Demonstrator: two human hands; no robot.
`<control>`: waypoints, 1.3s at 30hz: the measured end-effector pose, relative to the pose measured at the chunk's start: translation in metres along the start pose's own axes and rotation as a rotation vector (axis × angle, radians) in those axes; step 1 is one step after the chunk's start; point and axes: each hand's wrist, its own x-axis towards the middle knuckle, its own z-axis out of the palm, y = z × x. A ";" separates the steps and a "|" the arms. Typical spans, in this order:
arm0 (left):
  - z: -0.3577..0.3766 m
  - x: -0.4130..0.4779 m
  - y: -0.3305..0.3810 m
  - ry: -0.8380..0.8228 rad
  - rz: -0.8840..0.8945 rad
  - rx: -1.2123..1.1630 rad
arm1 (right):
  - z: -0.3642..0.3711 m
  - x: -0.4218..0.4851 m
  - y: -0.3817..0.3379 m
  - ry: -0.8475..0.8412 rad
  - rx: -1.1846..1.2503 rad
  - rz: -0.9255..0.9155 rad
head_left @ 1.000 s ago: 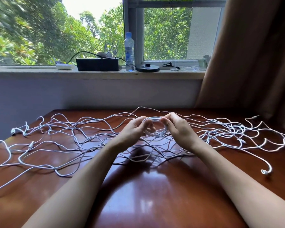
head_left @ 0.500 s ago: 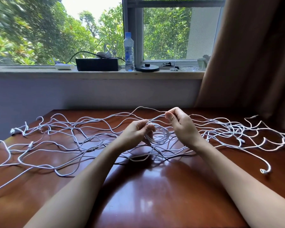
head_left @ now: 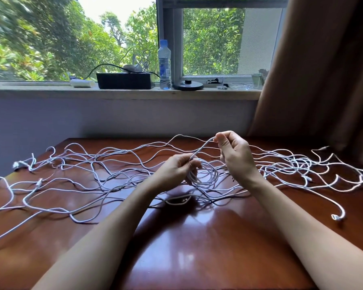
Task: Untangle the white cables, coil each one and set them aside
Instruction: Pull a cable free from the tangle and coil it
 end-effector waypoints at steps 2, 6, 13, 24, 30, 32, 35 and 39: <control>-0.002 0.000 -0.002 0.014 -0.010 -0.007 | -0.004 0.002 0.003 0.015 -0.056 -0.013; -0.007 -0.001 -0.003 0.053 -0.002 -0.066 | -0.014 0.006 0.013 0.070 -0.211 -0.028; -0.005 0.000 0.000 0.056 0.057 -0.112 | -0.022 0.011 0.030 0.100 -0.502 -0.100; -0.007 0.007 -0.006 0.241 0.014 -0.282 | -0.022 0.008 0.042 -0.155 -0.710 -0.070; -0.012 0.013 -0.009 0.399 -0.083 -0.343 | -0.011 0.000 0.038 -0.353 -0.782 -0.117; -0.014 0.013 -0.010 0.435 -0.101 -0.329 | -0.004 -0.004 0.037 -0.421 -0.749 -0.192; -0.016 0.013 -0.011 0.499 -0.111 -0.270 | 0.006 -0.009 0.035 -0.456 -0.766 -0.307; -0.019 0.015 -0.018 0.553 -0.144 -0.158 | 0.013 -0.015 0.028 -0.457 -0.810 -0.432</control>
